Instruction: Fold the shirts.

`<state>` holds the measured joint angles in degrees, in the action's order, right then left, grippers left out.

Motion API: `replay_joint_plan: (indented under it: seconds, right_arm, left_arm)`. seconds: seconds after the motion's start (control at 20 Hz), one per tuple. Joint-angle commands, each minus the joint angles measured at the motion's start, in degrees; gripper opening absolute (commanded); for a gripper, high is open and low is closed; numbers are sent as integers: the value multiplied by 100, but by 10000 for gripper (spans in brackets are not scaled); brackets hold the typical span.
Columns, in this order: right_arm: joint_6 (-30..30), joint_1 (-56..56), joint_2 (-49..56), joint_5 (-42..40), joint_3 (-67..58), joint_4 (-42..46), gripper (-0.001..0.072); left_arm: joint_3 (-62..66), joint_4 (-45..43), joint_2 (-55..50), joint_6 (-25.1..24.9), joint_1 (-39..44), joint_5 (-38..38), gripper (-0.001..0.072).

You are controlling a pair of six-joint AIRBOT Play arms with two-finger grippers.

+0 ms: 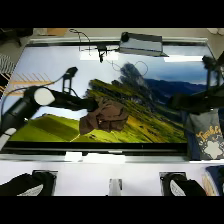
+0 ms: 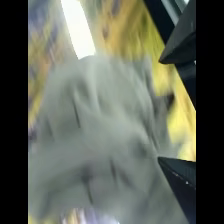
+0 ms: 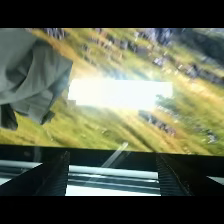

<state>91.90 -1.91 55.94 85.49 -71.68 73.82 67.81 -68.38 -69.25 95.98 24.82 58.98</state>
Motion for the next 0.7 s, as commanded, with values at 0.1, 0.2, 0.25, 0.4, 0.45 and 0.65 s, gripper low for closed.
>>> replay_joint_plan:
  seconds: [0.1, 0.2, 0.25, 0.4, 0.45, 0.65]
  right_arm:
    - [-9, 4, 483, -870, 1497, -951, 558]
    - [-116, 4, 643, -1102, 1912, -1353, 558]
    - [-173, 4, 704, -1193, 2070, -1499, 557]
    - [-243, 4, 787, -1217, 2229, -1633, 557]
    - [-271, 4, 787, -1213, 2229, -1655, 557]
    - [-476, 7, 831, -1213, 2229, -1849, 621]
  left_arm:
    - [-96, -846, 2, -553, -1871, 2356, 711]
    - [-892, -280, -11, -553, -2188, 1967, 711]
    - [-1274, 57, -15, -551, -2205, 1591, 711]
    - [-2212, 1139, -98, -529, -2090, 409, 710]
    - [-2391, 1322, -195, -522, -2044, 168, 710]
    - [-2542, 1930, -660, -702, -1899, -391, 710]
